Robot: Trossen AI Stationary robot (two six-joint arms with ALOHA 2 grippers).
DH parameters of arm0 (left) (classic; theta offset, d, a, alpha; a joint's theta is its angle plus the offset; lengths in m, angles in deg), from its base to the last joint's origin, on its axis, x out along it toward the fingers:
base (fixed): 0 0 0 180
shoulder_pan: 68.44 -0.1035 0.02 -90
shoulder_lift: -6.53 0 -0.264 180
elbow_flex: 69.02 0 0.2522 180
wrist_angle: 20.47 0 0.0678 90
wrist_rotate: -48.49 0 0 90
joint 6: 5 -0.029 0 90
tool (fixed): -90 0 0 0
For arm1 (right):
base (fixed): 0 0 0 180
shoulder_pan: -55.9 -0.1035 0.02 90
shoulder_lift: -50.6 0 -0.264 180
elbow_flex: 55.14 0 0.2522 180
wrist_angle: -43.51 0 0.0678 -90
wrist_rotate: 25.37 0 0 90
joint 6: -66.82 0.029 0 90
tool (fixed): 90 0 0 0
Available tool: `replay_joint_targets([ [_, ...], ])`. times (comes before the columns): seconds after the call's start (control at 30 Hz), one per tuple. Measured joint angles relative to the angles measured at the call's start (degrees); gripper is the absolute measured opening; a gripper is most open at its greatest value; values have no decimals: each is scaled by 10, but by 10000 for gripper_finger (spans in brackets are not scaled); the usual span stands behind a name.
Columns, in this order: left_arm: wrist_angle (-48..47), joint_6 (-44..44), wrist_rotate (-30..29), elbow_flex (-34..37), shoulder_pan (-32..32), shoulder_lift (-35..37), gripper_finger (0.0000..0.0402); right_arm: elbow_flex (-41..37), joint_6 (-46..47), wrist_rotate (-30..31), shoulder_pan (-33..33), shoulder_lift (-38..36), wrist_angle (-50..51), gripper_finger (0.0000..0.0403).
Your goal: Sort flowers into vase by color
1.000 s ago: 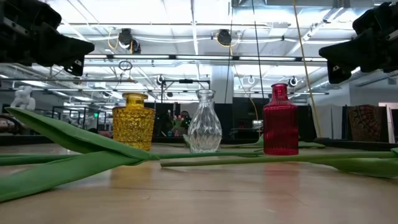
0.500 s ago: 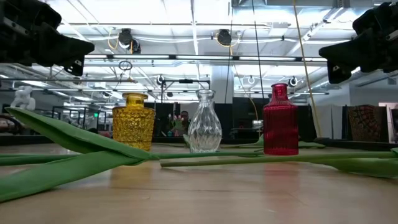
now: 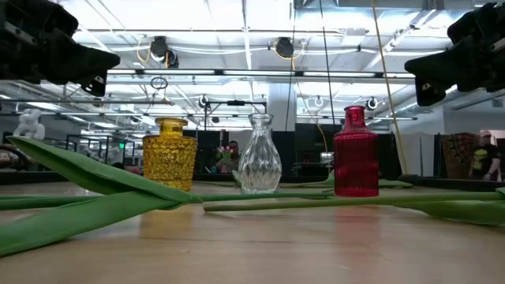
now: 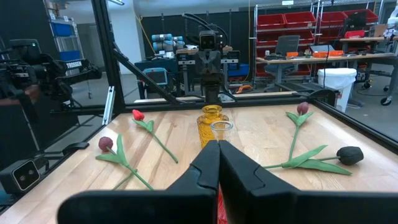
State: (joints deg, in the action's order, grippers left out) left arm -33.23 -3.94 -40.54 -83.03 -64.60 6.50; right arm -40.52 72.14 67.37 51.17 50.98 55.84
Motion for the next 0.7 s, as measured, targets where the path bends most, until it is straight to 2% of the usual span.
replay_joint_targets([
  [0.27,0,0,-1,0,0,0,4,0,0,5,0,0,-2,0],
  [0.4,0,0,-1,0,0,0,4,0,66,6,0,0,-6,0],
  [0.47,0,0,-1,0,0,0,4,3,60,21,2,0,-24,0],
  [0.57,1,0,-4,0,0,0,4,28,57,34,2,1,-39,0],
  [0.7,3,-1,-21,0,0,0,4,107,56,33,2,26,7,0],
])
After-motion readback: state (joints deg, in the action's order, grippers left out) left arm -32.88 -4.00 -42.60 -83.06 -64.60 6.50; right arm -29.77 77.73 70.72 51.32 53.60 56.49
